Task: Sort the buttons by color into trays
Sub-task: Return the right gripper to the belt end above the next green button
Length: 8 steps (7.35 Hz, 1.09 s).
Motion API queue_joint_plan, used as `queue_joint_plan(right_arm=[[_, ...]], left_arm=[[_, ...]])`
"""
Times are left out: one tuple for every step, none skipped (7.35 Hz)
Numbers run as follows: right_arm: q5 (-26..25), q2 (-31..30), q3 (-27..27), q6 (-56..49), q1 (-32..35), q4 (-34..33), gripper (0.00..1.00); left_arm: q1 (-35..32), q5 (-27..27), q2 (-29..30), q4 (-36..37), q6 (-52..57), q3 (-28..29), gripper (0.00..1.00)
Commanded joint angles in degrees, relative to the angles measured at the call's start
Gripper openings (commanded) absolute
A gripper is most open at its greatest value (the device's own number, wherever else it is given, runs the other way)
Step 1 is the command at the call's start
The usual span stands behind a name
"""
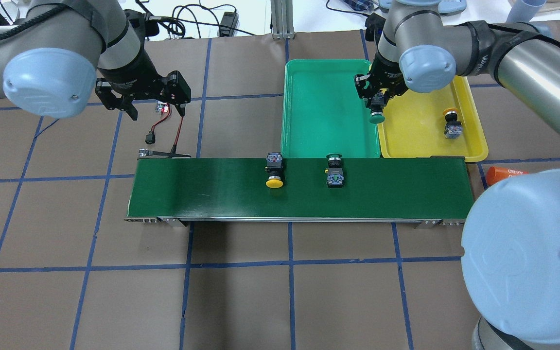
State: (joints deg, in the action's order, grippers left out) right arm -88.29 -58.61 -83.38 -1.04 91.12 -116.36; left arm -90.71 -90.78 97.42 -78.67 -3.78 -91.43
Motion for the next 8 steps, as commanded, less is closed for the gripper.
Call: queue_joint_plan(right_arm=[[0.0, 0.6, -0.1, 0.3, 0.4, 0.1, 1.0], [-0.3, 0.3, -0.3, 0.0, 0.4, 0.6, 1.0], [-0.7, -0.4, -1.3, -0.6, -0.2, 0.8, 1.0], [-0.8, -3.9, -4.4, -1.5, -0.4, 0.8, 1.0], [-1.0, -8.2, -9.2, -4.4, -1.6, 0.6, 1.0], [-0.8, -12.2, -14.0, -5.8, -3.8, 0.6, 1.0], [-0.7, -15.7, -18.2, -5.6, -5.0, 0.7, 1.0], [-0.5, -19.4, -22.7, -5.5, -5.0, 0.6, 1.0]], left_arm=[[0.3, 0.6, -3.0, -3.7, 0.0, 1.1, 1.0], [0.5, 0.5, -3.4, -3.7, 0.0, 1.2, 1.0], [0.5, 0.3, -3.4, -3.7, 0.0, 1.1, 1.0], [0.5, 0.3, -3.5, -3.6, 0.0, 1.2, 1.0], [0.4, 0.1, -3.4, -3.6, 0.0, 0.6, 1.0], [0.6, 0.1, -3.4, -3.5, 0.0, 1.1, 1.0], [0.7, 0.3, -3.5, -3.5, 0.0, 1.2, 1.0], [0.5, 0.3, -3.1, -3.2, 0.0, 1.1, 1.0]])
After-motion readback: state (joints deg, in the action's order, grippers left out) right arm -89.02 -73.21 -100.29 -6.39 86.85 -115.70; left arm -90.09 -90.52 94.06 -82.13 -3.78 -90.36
